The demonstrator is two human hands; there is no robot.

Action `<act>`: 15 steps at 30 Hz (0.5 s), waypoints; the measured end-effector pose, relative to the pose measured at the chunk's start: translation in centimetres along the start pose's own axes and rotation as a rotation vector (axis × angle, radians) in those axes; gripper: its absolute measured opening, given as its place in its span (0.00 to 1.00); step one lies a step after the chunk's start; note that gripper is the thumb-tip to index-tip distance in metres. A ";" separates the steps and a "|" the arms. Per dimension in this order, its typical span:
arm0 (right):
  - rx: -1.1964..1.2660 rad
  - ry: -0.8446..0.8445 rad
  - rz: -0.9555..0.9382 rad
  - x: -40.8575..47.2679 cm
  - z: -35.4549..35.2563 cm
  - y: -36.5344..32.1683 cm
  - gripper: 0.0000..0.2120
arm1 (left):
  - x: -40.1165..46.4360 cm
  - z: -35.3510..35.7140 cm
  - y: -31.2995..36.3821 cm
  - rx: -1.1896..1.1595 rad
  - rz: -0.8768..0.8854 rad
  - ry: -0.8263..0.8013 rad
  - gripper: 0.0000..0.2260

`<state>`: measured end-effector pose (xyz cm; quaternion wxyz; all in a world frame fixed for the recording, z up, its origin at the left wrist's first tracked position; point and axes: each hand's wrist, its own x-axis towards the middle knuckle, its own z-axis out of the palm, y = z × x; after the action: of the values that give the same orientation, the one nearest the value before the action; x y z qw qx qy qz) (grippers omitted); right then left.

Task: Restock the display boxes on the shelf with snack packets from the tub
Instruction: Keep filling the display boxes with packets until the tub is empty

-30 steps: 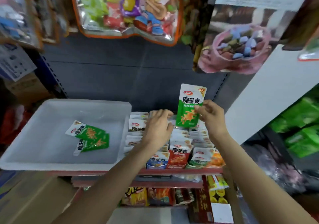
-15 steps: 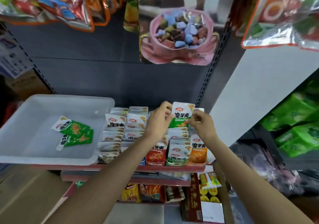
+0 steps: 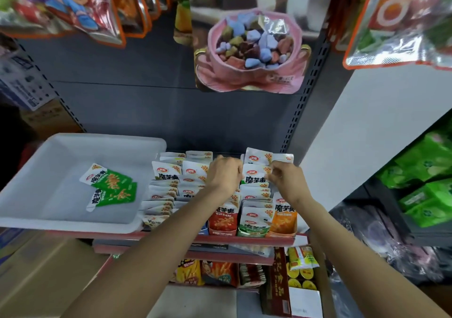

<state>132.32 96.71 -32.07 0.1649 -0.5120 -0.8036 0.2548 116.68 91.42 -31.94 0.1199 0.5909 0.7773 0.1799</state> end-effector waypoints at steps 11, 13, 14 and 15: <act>0.011 0.117 -0.188 0.1 1.7 -9.4 0.12 | -4.3 -5.7 -5.6 -0.523 0.053 0.197 0.05; 0.078 0.030 -0.230 0.4 3.3 -12.7 0.12 | -5.5 -7.3 -8.1 -0.581 0.002 0.228 0.06; 0.095 -0.012 -0.256 0.5 4.4 -14.5 0.12 | -6.0 -8.0 -9.7 -0.591 -0.027 0.246 0.06; 0.106 -0.048 -0.284 0.6 5.7 -16.3 0.12 | -6.4 -8.6 -11.5 -0.595 -0.062 0.261 0.07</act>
<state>117.06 90.24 -27.30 0.2070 -0.3775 -0.8570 0.2832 104.91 81.37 -29.20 0.1922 0.4778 0.7171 0.4697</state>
